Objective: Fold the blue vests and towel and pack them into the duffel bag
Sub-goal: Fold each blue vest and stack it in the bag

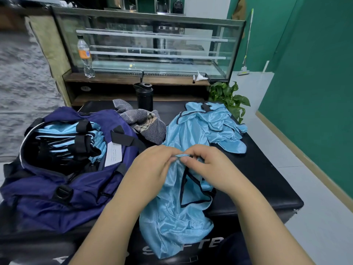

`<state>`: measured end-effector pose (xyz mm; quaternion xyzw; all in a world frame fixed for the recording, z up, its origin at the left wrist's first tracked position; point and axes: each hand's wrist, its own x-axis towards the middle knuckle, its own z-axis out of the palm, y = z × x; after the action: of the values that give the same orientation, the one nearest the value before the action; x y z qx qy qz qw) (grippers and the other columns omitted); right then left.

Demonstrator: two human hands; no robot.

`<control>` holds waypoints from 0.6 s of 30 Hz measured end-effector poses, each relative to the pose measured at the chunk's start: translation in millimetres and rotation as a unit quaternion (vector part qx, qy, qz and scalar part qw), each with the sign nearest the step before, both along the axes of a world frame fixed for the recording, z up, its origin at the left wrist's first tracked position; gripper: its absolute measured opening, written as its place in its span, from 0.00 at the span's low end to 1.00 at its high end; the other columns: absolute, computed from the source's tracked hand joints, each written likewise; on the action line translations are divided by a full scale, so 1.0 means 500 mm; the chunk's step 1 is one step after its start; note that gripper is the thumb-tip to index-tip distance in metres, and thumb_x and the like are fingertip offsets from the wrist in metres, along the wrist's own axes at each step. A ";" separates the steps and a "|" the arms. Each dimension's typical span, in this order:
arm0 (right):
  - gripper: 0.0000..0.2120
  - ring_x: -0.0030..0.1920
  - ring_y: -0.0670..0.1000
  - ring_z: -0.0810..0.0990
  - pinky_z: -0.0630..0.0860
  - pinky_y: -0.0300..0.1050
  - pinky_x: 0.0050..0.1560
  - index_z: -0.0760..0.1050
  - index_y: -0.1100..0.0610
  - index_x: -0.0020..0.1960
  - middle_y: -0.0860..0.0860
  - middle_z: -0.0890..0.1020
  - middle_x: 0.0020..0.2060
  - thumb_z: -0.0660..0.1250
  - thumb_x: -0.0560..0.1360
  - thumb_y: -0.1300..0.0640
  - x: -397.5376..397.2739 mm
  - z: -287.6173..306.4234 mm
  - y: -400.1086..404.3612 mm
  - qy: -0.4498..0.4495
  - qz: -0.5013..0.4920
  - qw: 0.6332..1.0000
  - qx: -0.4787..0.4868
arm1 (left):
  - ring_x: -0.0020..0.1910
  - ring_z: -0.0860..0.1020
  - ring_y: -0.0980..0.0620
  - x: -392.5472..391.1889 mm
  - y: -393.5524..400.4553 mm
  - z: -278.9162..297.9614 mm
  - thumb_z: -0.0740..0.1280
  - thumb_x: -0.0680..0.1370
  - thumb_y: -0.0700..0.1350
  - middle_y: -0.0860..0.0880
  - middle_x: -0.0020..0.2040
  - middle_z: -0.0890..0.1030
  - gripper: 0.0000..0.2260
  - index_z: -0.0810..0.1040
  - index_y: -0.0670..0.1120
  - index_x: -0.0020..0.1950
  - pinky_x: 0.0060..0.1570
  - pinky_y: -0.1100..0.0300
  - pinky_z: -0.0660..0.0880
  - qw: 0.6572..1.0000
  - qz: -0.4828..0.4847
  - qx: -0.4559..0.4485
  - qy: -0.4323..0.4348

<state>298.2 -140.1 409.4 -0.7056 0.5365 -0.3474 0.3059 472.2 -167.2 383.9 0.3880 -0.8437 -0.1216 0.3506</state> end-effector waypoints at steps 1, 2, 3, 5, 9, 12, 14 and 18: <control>0.07 0.32 0.37 0.71 0.66 0.29 0.36 0.78 0.48 0.40 0.39 0.75 0.30 0.67 0.77 0.54 -0.002 -0.002 0.000 -0.042 -0.009 0.999 0.010 | 0.47 0.76 0.53 0.000 0.001 0.001 0.55 0.79 0.49 0.51 0.45 0.80 0.14 0.80 0.48 0.53 0.50 0.60 0.69 1.000 0.000 0.011 0.020; 0.06 0.33 0.37 0.71 0.67 0.29 0.38 0.79 0.48 0.41 0.38 0.75 0.31 0.68 0.76 0.54 -0.004 -0.003 0.001 -0.093 -0.026 0.995 0.017 | 0.47 0.76 0.55 0.000 0.002 0.000 0.56 0.79 0.47 0.51 0.45 0.80 0.13 0.80 0.47 0.53 0.50 0.63 0.69 0.999 0.000 0.027 0.045; 0.05 0.35 0.39 0.73 0.69 0.30 0.39 0.79 0.48 0.42 0.39 0.76 0.31 0.67 0.76 0.55 -0.007 -0.006 0.000 -0.144 -0.050 0.988 0.020 | 0.48 0.75 0.58 0.000 0.004 0.001 0.56 0.79 0.46 0.52 0.46 0.79 0.12 0.79 0.47 0.54 0.50 0.68 0.68 0.997 0.002 0.044 0.067; 0.08 0.33 0.41 0.73 0.70 0.31 0.37 0.80 0.48 0.46 0.42 0.75 0.31 0.66 0.77 0.60 -0.016 -0.010 -0.001 -0.237 -0.093 0.967 0.026 | 0.50 0.74 0.62 -0.002 0.011 0.001 0.56 0.79 0.49 0.57 0.47 0.78 0.12 0.77 0.50 0.53 0.50 0.73 0.67 0.991 0.017 0.086 0.103; 0.16 0.36 0.42 0.73 0.70 0.35 0.42 0.79 0.51 0.49 0.44 0.78 0.36 0.63 0.75 0.70 -0.029 -0.012 -0.007 -0.328 -0.104 0.938 0.036 | 0.42 0.76 0.60 -0.006 0.014 -0.011 0.62 0.78 0.55 0.55 0.39 0.79 0.12 0.78 0.50 0.42 0.45 0.64 0.70 0.976 0.057 0.150 0.145; 0.21 0.45 0.44 0.76 0.70 0.42 0.50 0.80 0.50 0.48 0.45 0.81 0.44 0.60 0.74 0.75 -0.035 -0.011 -0.007 -0.347 -0.099 0.932 0.031 | 0.46 0.77 0.64 -0.017 0.005 -0.022 0.68 0.72 0.59 0.57 0.45 0.82 0.09 0.79 0.55 0.45 0.55 0.61 0.72 0.948 0.038 0.268 0.166; 0.21 0.47 0.44 0.77 0.70 0.43 0.50 0.80 0.50 0.48 0.46 0.82 0.47 0.60 0.72 0.75 -0.038 -0.009 -0.004 -0.365 -0.073 0.927 0.039 | 0.50 0.79 0.59 -0.027 0.001 -0.027 0.67 0.66 0.66 0.54 0.48 0.83 0.20 0.81 0.53 0.47 0.61 0.55 0.72 0.920 -0.014 0.340 0.194; 0.20 0.51 0.44 0.78 0.72 0.42 0.51 0.81 0.48 0.46 0.46 0.83 0.50 0.62 0.66 0.70 -0.042 -0.010 -0.002 -0.352 -0.057 0.933 0.050 | 0.36 0.72 0.51 -0.049 0.013 -0.016 0.69 0.65 0.62 0.50 0.35 0.77 0.17 0.79 0.48 0.38 0.44 0.54 0.69 0.898 -0.065 0.359 0.247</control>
<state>277.3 -141.0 404.3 -0.4902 0.4507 -0.5628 0.4898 447.5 -160.9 375.8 0.3897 -0.6524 -0.5305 0.3757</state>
